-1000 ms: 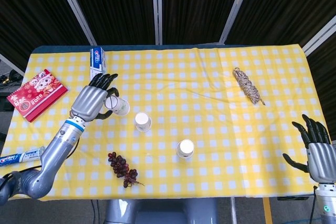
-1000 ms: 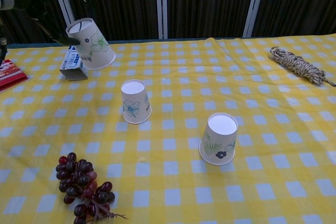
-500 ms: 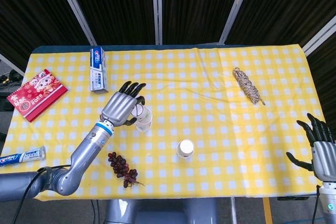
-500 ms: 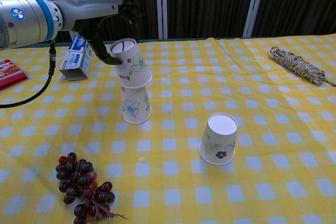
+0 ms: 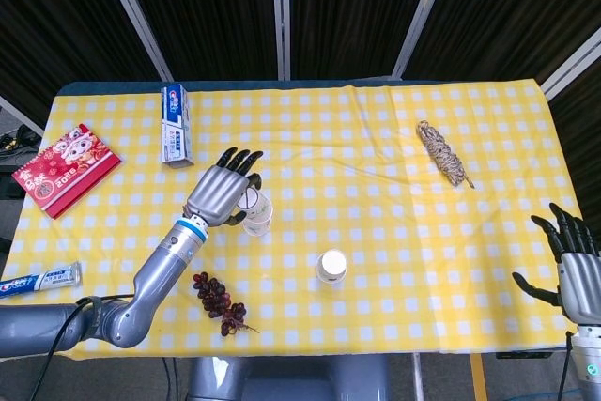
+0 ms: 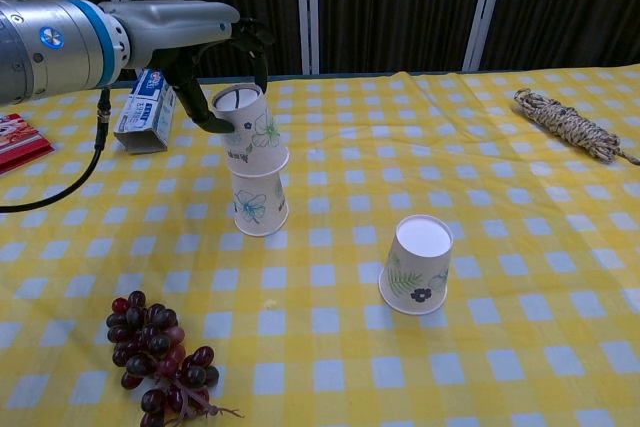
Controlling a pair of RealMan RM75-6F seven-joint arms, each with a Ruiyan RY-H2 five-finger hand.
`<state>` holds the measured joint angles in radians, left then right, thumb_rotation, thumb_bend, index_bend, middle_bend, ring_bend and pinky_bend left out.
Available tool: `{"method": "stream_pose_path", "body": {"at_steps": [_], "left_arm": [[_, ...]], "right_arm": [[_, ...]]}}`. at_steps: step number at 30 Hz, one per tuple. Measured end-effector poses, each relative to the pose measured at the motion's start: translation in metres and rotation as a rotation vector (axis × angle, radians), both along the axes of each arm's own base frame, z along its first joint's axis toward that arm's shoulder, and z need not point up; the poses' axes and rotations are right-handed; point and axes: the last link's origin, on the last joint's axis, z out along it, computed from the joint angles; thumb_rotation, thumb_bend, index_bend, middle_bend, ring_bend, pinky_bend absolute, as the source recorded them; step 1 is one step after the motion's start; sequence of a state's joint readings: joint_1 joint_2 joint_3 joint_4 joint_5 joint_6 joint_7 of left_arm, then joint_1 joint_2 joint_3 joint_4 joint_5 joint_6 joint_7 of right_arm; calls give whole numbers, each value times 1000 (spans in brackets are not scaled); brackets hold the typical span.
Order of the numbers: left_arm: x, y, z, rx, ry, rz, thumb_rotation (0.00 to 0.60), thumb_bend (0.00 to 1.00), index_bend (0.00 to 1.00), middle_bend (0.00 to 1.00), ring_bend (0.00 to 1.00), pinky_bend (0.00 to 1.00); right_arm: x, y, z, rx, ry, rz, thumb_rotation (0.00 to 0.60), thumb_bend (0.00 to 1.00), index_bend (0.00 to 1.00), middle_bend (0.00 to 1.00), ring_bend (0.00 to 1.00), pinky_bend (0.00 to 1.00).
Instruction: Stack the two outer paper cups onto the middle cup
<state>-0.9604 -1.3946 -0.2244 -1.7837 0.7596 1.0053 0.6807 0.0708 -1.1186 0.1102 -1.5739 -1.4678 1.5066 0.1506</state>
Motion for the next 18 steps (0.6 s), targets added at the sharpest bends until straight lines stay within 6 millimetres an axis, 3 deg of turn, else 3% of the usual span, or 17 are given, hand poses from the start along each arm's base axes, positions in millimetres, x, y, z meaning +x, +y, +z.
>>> {"method": "stream_pose_path", "body": {"at_steps": [9, 14, 18], "left_arm": [[0, -1, -6, -5, 37, 2, 600, 306, 334, 0, 0, 0], [-1, -1, -10, -12, 50, 5, 600, 234, 181, 0, 0, 0], [-3, -2, -10, -16, 49, 12, 600, 202, 124, 0, 0, 0]], "right_arm": [[-1, 0, 0, 1, -2, -3, 600, 60, 194, 0, 0, 0], [0, 0, 0, 2, -3, -1, 600, 61, 193, 0, 0, 0], [0, 0, 0, 6, -1, -2, 600, 60, 194, 0, 0, 0]]}}
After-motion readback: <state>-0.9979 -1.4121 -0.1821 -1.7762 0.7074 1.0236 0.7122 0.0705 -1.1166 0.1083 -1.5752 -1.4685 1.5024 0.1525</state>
